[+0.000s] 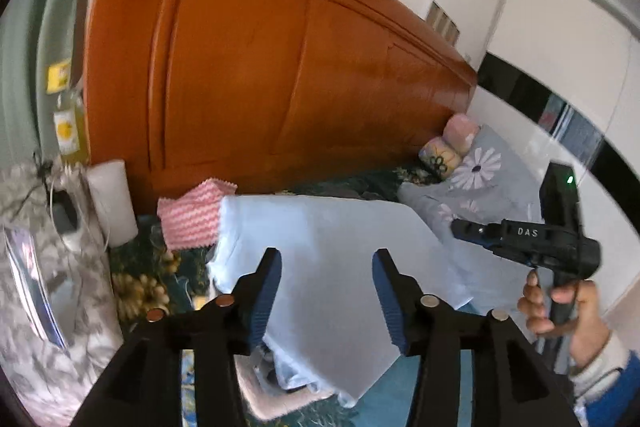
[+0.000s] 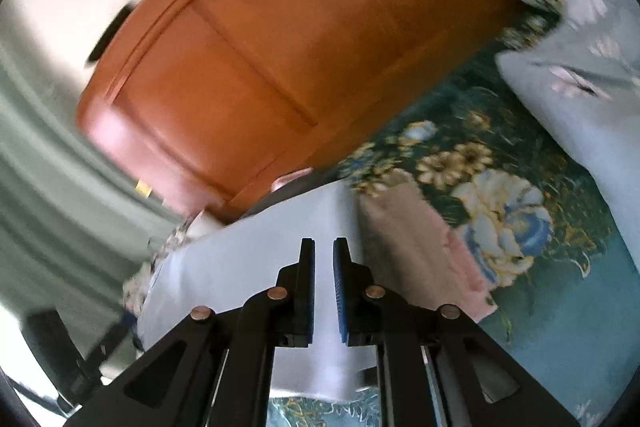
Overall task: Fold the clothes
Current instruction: 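Carry the t-shirt with both grippers to the stack of folded clothes, then lower the t-shirt onto the clothes stack and open both grippers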
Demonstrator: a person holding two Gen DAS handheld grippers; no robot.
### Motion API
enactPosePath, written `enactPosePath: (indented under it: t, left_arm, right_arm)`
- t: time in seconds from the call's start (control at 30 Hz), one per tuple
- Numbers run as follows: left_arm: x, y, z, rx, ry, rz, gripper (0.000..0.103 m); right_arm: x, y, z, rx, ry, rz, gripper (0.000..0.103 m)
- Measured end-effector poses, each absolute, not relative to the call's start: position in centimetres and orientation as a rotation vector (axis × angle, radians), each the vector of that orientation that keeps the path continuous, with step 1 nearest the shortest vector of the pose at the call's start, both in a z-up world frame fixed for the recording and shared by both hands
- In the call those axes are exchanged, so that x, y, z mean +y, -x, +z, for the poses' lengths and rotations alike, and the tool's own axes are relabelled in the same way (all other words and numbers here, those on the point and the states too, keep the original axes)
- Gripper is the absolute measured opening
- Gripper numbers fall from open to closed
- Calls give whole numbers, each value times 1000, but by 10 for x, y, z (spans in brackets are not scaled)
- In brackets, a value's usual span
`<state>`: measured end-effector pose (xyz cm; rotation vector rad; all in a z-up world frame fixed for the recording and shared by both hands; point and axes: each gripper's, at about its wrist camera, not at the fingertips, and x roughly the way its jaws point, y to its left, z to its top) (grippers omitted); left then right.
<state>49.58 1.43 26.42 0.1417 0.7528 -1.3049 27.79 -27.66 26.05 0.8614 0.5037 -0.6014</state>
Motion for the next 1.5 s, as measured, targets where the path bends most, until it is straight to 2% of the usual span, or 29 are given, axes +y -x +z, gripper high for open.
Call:
enactPosePath:
  t: [0.2,0.27,0.4,0.5,0.53,0.6,0.67,0.8,0.87,0.93,1.0,1.07,1.1,1.5]
  left_arm:
    - [-13,-510,210,949,-176,-1276,59]
    - [-12,-514,210,970,-157,-1266,59]
    - [1,-506,234,916,-150,-1283,59]
    - [12,-488,242,883,-168,-1301,67]
    - [15,-481,243,883,-177,-1305,73]
    - [21,-468,242,890,-189,-1320,81]
    - [26,-458,239,906,-177,-1352,89]
    - [36,-440,238,880,-182,-1353,101]
    - [40,-436,238,865,-194,-1349,103]
    - [44,-434,238,853,-209,-1343,103]
    - [48,-432,237,840,-224,-1338,103]
    - [51,-430,237,828,-239,-1332,103]
    - [53,-429,237,822,-246,-1329,103]
    - [62,-458,200,884,-237,-1317,103]
  right_arm:
    - [-253,-319,231,643,-757,-552,17]
    - [-260,-323,218,673,-780,-590,17]
    - [-258,-313,229,587,-836,-617,17]
    - [-237,-302,246,544,-805,-617,17]
    - [-230,-298,250,531,-801,-611,18]
    - [-213,-292,253,542,-792,-602,24]
    - [-199,-291,251,595,-761,-606,41]
    - [-174,-287,244,717,-680,-647,52]
    - [-166,-283,239,760,-672,-671,80]
    - [-162,-280,235,771,-693,-679,88]
    - [-159,-281,230,787,-711,-690,88]
    - [-156,-282,227,802,-716,-716,98]
    - [-154,-283,226,808,-715,-731,99]
    - [-146,-314,205,878,-638,-773,100]
